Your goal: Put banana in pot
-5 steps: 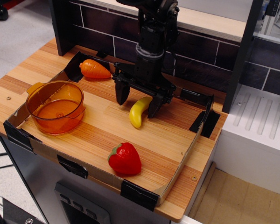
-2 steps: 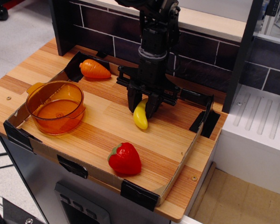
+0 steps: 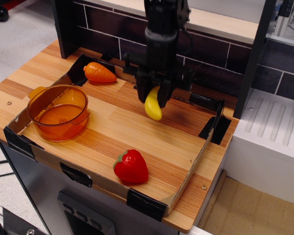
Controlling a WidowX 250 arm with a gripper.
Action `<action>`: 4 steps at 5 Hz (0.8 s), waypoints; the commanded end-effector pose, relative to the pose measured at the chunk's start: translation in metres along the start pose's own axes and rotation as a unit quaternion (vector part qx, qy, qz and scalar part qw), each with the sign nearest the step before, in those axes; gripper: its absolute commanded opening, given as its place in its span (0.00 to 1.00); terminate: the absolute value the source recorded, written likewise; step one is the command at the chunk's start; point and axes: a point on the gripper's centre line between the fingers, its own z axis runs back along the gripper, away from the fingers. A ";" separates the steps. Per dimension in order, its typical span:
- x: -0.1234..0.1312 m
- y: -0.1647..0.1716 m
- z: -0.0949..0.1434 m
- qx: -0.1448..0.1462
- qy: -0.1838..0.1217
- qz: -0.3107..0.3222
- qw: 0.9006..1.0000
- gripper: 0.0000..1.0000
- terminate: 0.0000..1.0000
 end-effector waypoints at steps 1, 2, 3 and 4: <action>-0.008 0.041 0.057 -0.007 -0.056 0.042 0.998 0.00 0.00; -0.022 0.069 0.064 -0.007 -0.036 0.038 0.999 0.00 0.00; -0.026 0.091 0.055 0.002 -0.031 0.028 0.999 0.00 0.00; -0.033 0.107 0.038 0.020 -0.028 0.025 0.999 0.00 0.00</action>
